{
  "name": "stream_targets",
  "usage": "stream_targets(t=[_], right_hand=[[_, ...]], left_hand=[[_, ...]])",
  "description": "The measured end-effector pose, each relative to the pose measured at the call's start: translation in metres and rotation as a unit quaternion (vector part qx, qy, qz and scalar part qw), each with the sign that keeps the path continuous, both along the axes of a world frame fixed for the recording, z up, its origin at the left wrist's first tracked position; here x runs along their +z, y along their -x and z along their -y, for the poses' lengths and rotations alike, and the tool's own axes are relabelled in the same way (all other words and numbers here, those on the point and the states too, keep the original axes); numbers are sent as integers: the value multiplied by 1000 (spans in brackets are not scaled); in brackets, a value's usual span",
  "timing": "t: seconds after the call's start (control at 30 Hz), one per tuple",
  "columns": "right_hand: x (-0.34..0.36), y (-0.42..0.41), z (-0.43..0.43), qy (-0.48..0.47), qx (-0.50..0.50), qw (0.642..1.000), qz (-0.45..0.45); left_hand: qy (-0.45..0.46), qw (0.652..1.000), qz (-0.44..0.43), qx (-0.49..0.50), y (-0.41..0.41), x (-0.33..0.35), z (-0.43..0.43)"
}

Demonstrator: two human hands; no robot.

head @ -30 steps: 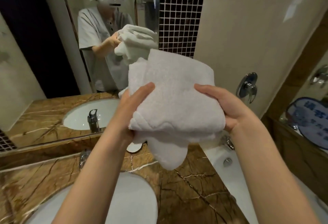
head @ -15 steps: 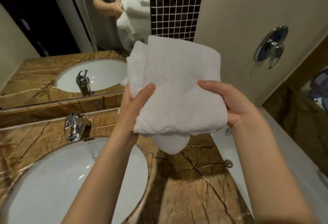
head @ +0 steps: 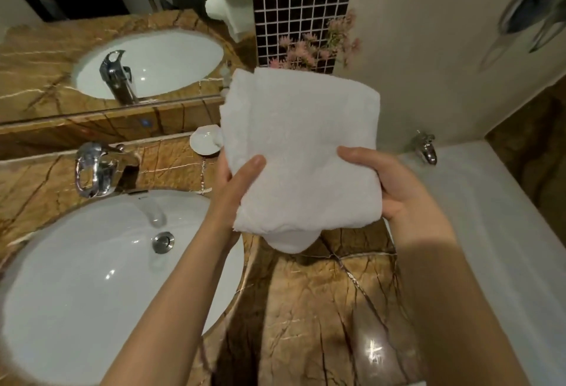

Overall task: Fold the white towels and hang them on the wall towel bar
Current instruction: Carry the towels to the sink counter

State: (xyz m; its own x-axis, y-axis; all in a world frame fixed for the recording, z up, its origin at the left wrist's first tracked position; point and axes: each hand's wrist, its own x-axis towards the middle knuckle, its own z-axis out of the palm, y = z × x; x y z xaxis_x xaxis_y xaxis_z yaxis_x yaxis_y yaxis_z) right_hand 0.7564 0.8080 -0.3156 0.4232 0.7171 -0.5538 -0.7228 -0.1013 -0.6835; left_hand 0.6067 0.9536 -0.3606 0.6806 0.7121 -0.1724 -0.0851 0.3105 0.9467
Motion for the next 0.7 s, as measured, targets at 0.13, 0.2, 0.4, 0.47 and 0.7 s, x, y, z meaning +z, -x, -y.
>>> stream_targets(t=[0.13,0.2,0.4,0.47,0.7], right_hand=[[-25,-5,2,31,-3,1000,3],[-35,-9,2,28,4,1000,1],[-77,-27,-6,35,39,998,-18],[-89,-33,-10,42,52,998,-2],[-125,-52,-24,56,64,996,-1]], left_hand=[[29,999,-14,8,-4,-31,1],[39,999,-28,8,-7,-44,1],[65,996,-56,11,-17,-78,-4],[66,996,-65,8,-21,-87,-6],[79,993,-86,1,-33,-113,-18]])
